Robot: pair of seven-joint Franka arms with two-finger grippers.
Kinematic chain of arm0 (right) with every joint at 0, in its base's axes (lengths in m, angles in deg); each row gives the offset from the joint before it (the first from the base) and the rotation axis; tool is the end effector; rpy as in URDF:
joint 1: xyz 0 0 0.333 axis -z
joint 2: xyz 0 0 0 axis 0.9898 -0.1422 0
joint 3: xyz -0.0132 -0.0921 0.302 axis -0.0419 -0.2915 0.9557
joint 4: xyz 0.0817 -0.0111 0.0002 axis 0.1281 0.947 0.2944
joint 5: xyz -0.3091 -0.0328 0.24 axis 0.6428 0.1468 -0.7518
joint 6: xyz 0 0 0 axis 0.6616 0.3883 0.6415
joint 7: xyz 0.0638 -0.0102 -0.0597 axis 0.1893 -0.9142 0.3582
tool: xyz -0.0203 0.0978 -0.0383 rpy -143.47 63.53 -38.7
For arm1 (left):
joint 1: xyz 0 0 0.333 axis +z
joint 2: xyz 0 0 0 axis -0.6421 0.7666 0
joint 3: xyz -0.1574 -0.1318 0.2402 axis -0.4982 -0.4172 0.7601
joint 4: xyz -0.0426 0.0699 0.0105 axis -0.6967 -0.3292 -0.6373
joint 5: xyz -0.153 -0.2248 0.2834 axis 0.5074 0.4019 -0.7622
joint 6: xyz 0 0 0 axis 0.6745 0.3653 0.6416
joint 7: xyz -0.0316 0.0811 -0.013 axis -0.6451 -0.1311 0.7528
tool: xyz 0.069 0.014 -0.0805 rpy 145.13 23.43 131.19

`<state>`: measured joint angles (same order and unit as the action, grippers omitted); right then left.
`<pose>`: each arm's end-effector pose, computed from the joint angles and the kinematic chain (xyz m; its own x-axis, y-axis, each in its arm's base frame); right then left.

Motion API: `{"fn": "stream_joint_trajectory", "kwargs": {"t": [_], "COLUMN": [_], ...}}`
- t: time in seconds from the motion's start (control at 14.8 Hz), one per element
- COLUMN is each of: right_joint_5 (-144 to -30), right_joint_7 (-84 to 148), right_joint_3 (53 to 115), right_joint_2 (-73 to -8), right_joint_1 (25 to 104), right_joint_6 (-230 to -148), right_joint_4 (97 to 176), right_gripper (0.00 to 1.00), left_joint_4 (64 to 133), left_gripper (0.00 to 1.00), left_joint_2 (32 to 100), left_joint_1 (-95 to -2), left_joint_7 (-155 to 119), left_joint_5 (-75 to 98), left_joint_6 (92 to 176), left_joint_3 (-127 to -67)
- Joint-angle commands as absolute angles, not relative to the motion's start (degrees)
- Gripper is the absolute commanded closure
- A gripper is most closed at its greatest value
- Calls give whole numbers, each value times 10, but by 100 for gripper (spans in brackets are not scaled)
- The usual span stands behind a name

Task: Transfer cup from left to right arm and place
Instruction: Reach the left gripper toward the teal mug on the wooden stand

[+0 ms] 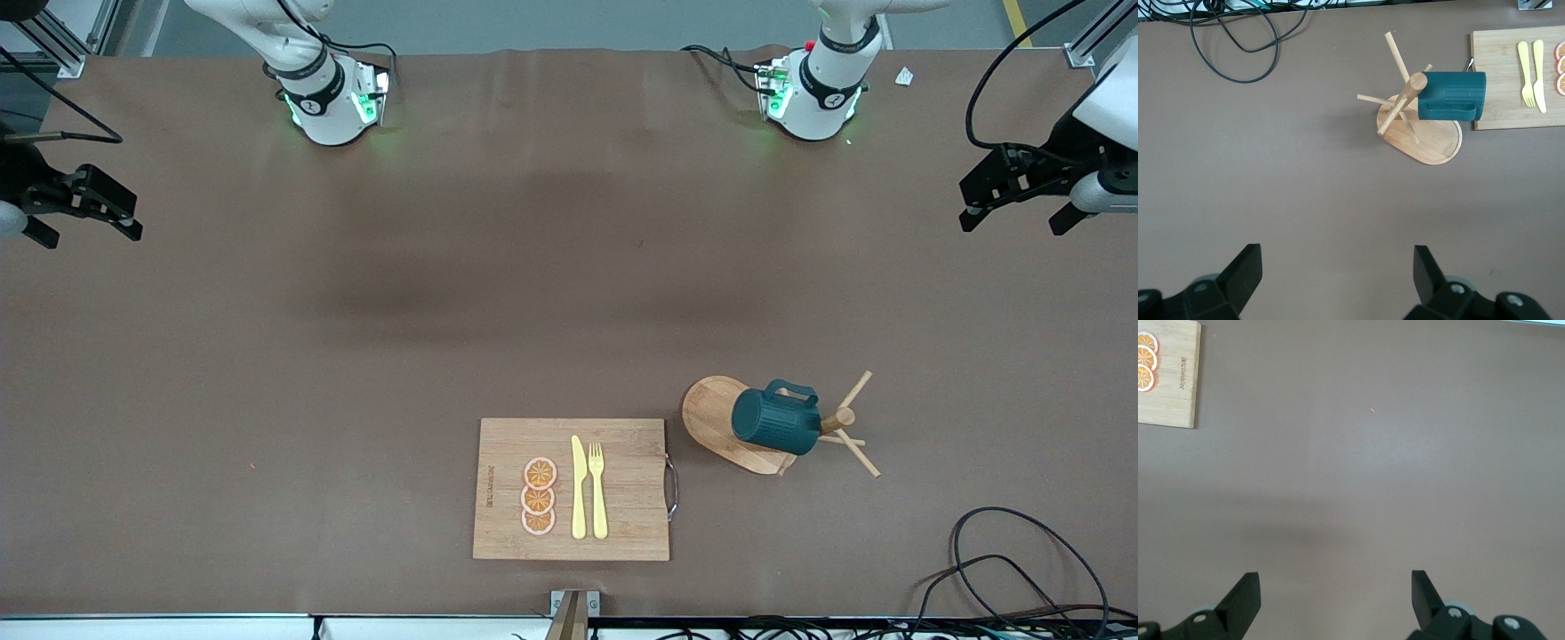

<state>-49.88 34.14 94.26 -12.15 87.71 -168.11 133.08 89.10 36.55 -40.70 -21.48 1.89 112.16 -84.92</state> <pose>0.5347 -0.0095 0.6365 0.9916 0.1063 0.0737 0.1051 -0.9942 0.0205 0.5369 -0.0665 0.6691 0.9862 -0.0728 0.1484 -0.0722 -0.9973 -0.0099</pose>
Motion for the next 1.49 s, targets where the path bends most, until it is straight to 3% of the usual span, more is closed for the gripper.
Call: {"fn": "stream_joint_trajectory", "kwargs": {"t": [0.0, 0.41, 0.81, 1.42], "right_joint_5": [-505, -505, -505, -505], "right_joint_7": [346, 346, 346, 346], "right_joint_3": [942, 942, 942, 944], "right_joint_2": [-112, -113, -112, -112], "right_joint_1": [879, 879, 878, 876], "right_joint_6": [-1678, -1678, -1670, -1654], "right_joint_4": [1334, 1334, 1334, 1329], "right_gripper": [0, 0, 0, 0], "left_joint_4": [882, 878, 876, 882], "left_gripper": [0, 0, 0, 0], "left_joint_2": [373, 398, 448, 555], "left_joint_1": [-407, -409, -414, -449], "left_joint_7": [-225, -193, 31, 399], "left_joint_5": [20, 59, 147, 168], "left_joint_6": [1130, 1153, 1165, 1293], "left_joint_3": [-850, -852, -853, -858]}}
